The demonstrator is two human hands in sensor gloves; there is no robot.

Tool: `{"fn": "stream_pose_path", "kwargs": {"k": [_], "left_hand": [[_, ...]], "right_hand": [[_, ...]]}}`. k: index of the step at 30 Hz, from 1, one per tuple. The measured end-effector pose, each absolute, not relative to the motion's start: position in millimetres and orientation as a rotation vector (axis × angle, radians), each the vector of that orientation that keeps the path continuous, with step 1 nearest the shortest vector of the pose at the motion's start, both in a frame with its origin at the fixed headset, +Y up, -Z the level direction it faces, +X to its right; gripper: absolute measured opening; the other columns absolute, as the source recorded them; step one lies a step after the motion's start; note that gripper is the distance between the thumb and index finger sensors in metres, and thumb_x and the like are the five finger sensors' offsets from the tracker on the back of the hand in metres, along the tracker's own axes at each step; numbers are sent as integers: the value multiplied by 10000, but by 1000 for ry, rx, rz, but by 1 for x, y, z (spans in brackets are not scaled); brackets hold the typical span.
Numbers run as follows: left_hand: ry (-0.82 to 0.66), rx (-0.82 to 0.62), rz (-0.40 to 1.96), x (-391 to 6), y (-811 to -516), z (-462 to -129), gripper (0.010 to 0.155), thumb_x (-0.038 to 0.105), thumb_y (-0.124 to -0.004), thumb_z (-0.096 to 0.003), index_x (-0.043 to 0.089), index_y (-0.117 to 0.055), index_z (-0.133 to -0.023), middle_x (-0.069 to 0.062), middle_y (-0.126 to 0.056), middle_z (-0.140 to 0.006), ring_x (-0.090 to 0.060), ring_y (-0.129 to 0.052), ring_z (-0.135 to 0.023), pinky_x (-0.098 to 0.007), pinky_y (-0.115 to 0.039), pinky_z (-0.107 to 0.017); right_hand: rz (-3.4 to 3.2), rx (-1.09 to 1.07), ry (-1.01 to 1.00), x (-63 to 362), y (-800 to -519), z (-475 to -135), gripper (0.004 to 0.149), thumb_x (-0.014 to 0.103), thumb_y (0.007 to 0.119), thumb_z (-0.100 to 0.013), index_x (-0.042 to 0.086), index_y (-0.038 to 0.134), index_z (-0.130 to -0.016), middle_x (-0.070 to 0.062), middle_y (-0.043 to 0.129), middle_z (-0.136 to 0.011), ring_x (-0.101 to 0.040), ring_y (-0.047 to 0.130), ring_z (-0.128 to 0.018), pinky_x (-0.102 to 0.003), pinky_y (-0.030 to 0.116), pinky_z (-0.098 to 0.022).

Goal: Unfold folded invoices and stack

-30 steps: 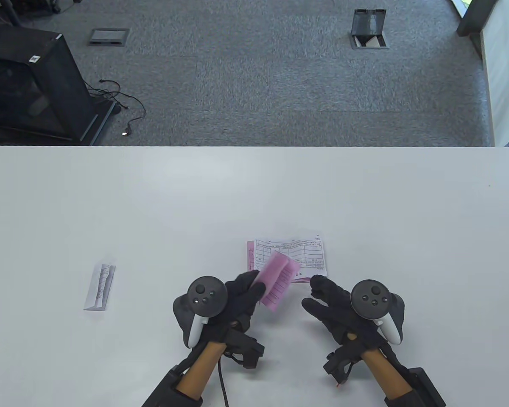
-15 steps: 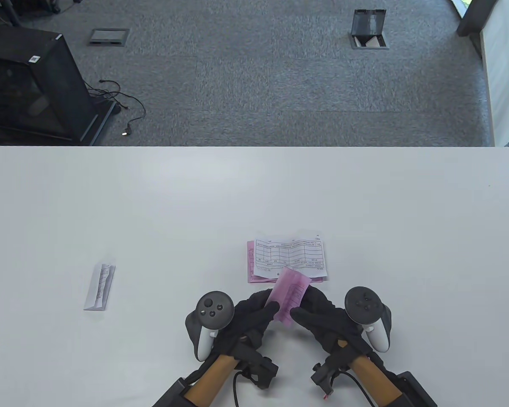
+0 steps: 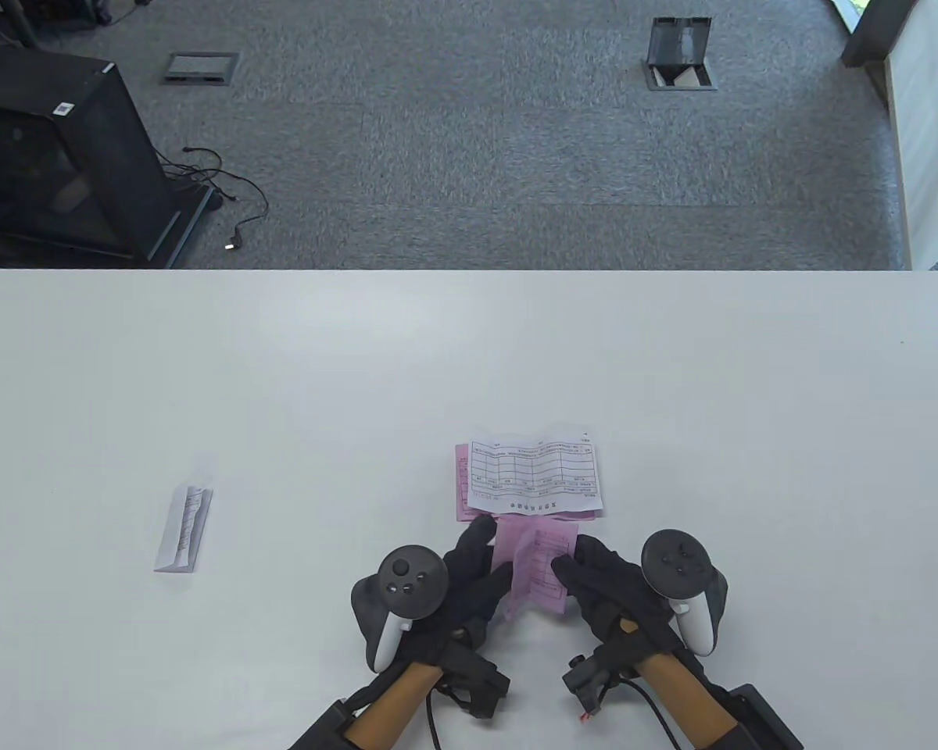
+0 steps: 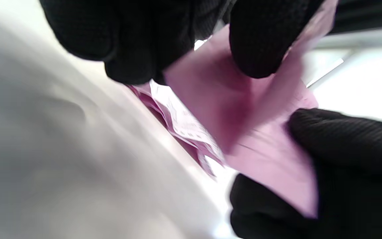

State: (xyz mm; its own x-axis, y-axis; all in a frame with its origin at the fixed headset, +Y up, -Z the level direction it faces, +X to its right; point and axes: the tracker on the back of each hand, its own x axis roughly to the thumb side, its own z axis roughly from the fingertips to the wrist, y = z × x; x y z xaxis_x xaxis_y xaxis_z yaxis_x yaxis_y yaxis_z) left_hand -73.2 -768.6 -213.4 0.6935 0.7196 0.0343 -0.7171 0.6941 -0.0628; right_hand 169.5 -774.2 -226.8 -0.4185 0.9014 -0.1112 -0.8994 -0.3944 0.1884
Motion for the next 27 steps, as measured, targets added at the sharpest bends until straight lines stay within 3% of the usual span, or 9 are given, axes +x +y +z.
{"fn": "stream_pose_path", "kwargs": {"k": [3,5,8,10,11,14,22,25,27], "left_hand": [[-67,30,714,-71,-761,-208,920,451,-894,-473,144,-314,-1117,-192,-632,-1058,-437,-679,-921,-529,-662,-649],[-90,108,651,-71,-754,-203,915,447,-900,-477,164,-291,-1099,-180,-573,-1058,-414,-658,-928,-512,-652,-661],[-169,254,572,-69,-742,-195,641,378,-918,-494,277,-481,-953,-75,-718,-913,-300,-787,-800,-439,-728,-593],[-241,273,533,-68,-738,-193,398,359,-930,-482,341,-694,-802,-3,-878,-749,-220,-912,-665,-391,-812,-505],[-258,267,547,-67,-738,-191,388,360,-930,-479,339,-719,-804,-9,-895,-735,-220,-923,-648,-388,-817,-493],[-260,228,579,-67,-742,-191,436,410,-866,-506,309,-725,-906,-34,-922,-766,-253,-938,-659,-388,-826,-485],[-273,7,796,-77,-760,-199,536,538,-627,-547,233,-791,-956,-159,-917,-880,-386,-898,-737,-457,-791,-504],[-273,-42,883,-79,-765,-201,641,604,-578,-530,191,-781,-977,-195,-904,-895,-422,-879,-745,-480,-775,-503],[-250,-75,918,-80,-767,-202,755,695,-611,-466,174,-768,-989,-203,-898,-900,-429,-873,-748,-483,-771,-503]], "right_hand": [[1994,17,257,169,-773,-226,394,336,704,-504,150,713,-851,-53,928,-681,-317,912,-630,-564,654,-595],[2016,12,233,169,-772,-226,395,341,705,-503,149,714,-849,-51,929,-675,-313,914,-623,-561,657,-593],[2048,3,202,170,-770,-225,395,343,705,-502,148,716,-846,-51,931,-669,-312,917,-617,-560,659,-590],[2049,4,201,170,-770,-226,395,344,704,-503,149,715,-847,-49,931,-670,-310,916,-618,-559,659,-591],[2048,1,203,169,-770,-225,395,344,704,-503,150,715,-847,-49,930,-671,-311,916,-618,-559,659,-591],[2048,5,204,168,-770,-225,396,342,706,-502,147,716,-846,-53,931,-669,-314,915,-618,-561,657,-590],[2094,45,174,166,-767,-223,395,342,706,-502,148,718,-846,-52,930,-670,-314,914,-618,-562,654,-593],[2100,53,170,166,-767,-223,395,342,707,-502,148,719,-845,-54,931,-669,-314,914,-619,-564,652,-594],[2103,65,168,165,-767,-222,395,342,707,-501,149,718,-846,-54,931,-670,-315,913,-620,-565,650,-595]]}}
